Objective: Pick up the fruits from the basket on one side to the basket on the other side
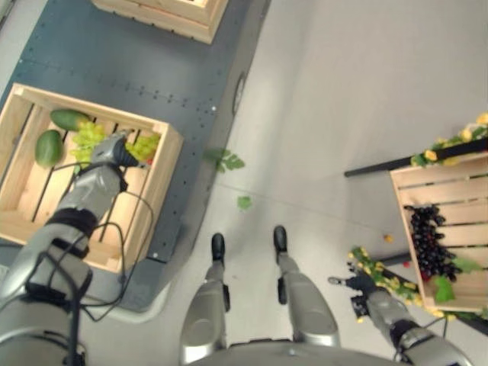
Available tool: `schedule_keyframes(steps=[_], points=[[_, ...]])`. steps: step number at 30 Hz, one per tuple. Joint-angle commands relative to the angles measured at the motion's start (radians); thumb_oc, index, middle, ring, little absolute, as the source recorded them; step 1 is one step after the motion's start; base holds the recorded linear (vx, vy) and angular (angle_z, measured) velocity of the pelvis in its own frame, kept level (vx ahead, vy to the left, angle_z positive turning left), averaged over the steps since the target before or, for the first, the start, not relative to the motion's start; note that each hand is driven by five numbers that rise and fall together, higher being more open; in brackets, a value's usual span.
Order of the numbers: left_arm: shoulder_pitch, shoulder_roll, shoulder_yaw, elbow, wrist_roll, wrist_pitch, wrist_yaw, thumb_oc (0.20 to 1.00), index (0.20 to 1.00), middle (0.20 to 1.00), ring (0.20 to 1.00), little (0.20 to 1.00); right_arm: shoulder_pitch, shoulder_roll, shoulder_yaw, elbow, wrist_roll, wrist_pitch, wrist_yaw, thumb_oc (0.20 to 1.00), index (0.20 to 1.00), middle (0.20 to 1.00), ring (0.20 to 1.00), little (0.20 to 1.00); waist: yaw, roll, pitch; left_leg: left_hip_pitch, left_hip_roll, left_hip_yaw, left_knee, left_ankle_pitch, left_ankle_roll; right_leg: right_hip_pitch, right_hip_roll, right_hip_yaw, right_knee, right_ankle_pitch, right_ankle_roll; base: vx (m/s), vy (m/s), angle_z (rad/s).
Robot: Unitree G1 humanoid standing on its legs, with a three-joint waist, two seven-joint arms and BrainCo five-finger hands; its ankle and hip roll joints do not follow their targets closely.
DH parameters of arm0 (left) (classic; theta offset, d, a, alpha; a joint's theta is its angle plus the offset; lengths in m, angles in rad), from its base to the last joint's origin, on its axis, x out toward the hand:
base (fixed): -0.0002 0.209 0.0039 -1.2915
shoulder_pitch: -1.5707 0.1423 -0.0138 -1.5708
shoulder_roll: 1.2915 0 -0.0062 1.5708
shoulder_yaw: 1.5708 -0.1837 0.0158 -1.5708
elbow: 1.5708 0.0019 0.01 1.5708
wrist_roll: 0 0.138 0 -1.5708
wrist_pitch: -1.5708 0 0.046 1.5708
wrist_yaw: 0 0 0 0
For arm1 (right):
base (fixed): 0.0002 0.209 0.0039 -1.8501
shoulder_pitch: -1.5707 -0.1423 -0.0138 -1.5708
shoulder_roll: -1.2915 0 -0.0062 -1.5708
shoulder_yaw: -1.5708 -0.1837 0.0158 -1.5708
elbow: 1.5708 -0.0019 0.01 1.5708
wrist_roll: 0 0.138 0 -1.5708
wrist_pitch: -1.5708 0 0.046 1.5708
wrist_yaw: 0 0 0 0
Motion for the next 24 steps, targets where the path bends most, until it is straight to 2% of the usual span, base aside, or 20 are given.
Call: schedule_keyframes(steps=[1,3,9,24], points=[[-0.027,0.067,0.024,0.028,0.042,-0.004,0.015,1.000,1.000,1.000,1.000,1.000,0.060,-0.025,-0.026,-0.003,0.017,-0.007,-0.009,1.000,1.000,1.000,1.000,1.000,0.017,0.014,-0.027,-0.096,-0.068,-0.011,0.077,-0.020,0.039,-0.103,-0.042,0.036,0.079,0.007,0.080,0.00,0.000,0.00],[-0.002,0.084,0.046,0.019,0.069,-0.001,0.025,1.000,1.000,1.000,1.000,1.000,0.064,-0.027,-0.030,-0.010,0.008,-0.008,-0.006,1.000,1.000,1.000,1.000,1.000,0.019,0.017,-0.029,-0.100,-0.068,-0.013,0.079,-0.020,0.039,-0.102,-0.041,0.033,0.079,0.006,0.079,0.00,0.000,0.00],[-0.053,0.095,0.021,0.058,0.126,0.018,0.056,1.000,1.000,1.000,1.000,1.000,0.061,-0.030,-0.021,-0.030,0.006,-0.013,-0.011,1.000,1.000,1.000,1.000,1.000,0.014,0.005,-0.023,-0.122,-0.066,-0.019,0.090,-0.018,0.040,-0.115,-0.039,0.030,0.080,0.009,0.078,-0.01,-0.007,0.01],[-0.070,0.065,0.048,-0.023,0.114,0.029,0.083,1.000,1.000,1.000,1.000,1.000,0.104,-0.028,-0.042,-0.036,0.019,-0.016,-0.001,1.000,1.000,1.000,1.000,1.000,0.008,-0.005,-0.014,-0.192,-0.071,-0.024,0.137,-0.025,0.042,-0.158,-0.044,0.032,0.084,0.011,0.076,0.00,-0.004,0.01]])
